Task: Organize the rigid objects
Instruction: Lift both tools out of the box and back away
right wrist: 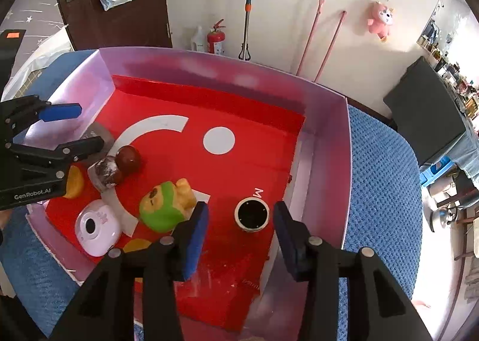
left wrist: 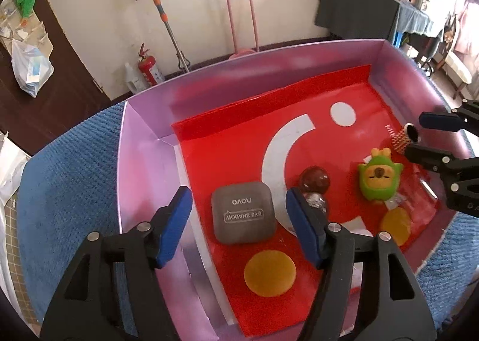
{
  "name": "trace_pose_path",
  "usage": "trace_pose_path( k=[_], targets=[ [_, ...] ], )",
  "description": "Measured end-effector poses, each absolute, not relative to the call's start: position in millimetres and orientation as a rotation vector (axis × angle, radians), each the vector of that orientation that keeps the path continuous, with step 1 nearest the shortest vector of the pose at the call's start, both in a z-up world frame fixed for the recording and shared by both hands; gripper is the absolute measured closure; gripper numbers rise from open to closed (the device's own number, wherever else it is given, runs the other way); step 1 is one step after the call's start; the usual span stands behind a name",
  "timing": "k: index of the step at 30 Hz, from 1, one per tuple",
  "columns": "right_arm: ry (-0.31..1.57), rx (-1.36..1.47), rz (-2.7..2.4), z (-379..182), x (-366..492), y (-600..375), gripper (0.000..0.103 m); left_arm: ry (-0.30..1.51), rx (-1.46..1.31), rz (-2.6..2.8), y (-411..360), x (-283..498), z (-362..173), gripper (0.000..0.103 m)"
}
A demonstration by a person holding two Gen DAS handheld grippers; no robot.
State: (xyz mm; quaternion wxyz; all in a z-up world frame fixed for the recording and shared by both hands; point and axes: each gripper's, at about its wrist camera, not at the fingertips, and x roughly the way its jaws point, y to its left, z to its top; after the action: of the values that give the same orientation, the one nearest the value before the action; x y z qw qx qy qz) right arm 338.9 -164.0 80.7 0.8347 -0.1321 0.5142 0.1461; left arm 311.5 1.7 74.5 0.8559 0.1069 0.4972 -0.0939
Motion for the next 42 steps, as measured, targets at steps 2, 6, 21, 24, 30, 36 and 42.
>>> trace_pose_path(
  k=[2,6,21,24,30,36,42],
  targets=[
    [1.072,-0.276,0.309,86.4,333.6,-164.7,0.047,1.026,0.215,-0.205,3.0,303.6,79.6,0.039],
    [1.042,-0.246,0.308,97.9,323.2,-169.7,0.043,0.975,0.185,-0.227,5.3,285.9,94.9,0.031],
    [0.845,-0.103,0.353,161.4,247.3,-188.8,0.020,0.762,0.029,-0.301,15.8,200.1,146.5,0.019],
    [0.795,-0.082,0.368,171.4,221.4,-190.4,0.015,0.721,0.010,-0.308,18.9,182.0,151.8,0.018],
    [0.687,-0.063,0.381,184.6,169.9,-191.7,0.001,0.626,-0.027,-0.316,24.2,141.3,156.3,0.008],
    [0.635,-0.020,0.387,176.9,128.9,-195.6,0.000,0.607,-0.049,-0.308,21.9,108.8,139.8,0.006],
    [0.627,-0.005,0.359,152.4,104.8,-196.7,0.000,0.618,-0.037,-0.266,18.4,88.7,117.8,0.006]
  ],
)
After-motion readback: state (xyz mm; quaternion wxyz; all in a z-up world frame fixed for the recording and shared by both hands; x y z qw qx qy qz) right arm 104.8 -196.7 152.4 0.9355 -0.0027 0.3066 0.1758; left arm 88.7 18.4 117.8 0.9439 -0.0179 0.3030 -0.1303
